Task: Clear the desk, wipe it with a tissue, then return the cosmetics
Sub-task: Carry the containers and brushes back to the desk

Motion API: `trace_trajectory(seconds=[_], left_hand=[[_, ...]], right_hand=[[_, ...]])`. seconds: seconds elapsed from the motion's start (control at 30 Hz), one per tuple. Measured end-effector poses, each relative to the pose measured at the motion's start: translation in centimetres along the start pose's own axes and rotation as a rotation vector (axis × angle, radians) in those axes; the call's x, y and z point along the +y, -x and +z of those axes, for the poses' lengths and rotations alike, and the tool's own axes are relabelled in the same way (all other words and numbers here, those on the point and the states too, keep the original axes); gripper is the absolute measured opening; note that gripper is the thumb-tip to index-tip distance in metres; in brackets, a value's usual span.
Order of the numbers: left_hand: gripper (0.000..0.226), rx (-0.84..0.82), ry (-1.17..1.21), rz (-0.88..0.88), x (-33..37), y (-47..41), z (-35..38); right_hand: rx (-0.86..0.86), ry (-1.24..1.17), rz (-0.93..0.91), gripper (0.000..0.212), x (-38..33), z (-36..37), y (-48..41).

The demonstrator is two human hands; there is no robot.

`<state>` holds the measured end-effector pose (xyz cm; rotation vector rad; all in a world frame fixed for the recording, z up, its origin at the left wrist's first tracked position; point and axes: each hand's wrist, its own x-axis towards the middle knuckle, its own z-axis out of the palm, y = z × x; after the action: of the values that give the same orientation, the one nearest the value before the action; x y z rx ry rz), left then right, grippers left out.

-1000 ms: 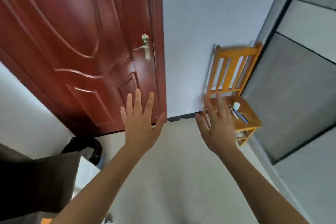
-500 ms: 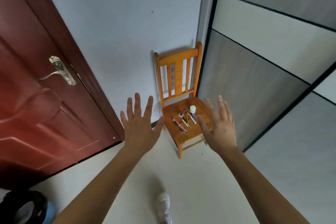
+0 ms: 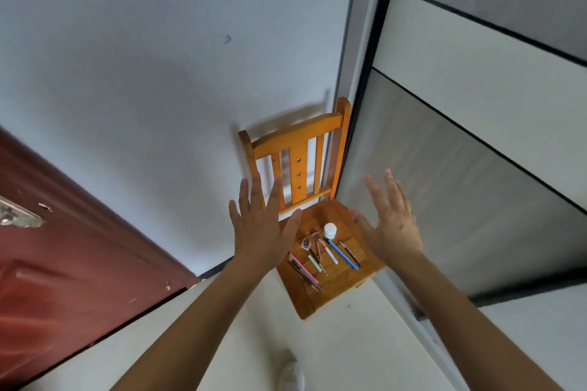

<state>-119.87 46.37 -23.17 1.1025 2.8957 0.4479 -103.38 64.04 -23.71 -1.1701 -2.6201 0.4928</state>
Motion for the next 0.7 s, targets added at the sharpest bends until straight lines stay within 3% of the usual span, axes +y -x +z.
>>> trace_trajectory(seconds=[0.3, 0.47, 0.7], left_hand=[[0.080, -0.061, -0.024, -0.045, 3.8, -9.4, 5.2], [0.079, -0.087, 0.002, -0.199, 4.9, -11.7, 9.4], [0.078, -0.274, 0.043, -0.275, 2.9, -12.4, 19.8]], right_hand=[[-0.151, -0.016, 0.024, 0.079, 5.5, 2.6, -10.8], [-0.241, -0.026, -0.172, 0.082, 7.5, 6.7, -17.0], [-0.431, 0.012, -0.298, 0.089, 11.2, 17.2, -19.9]])
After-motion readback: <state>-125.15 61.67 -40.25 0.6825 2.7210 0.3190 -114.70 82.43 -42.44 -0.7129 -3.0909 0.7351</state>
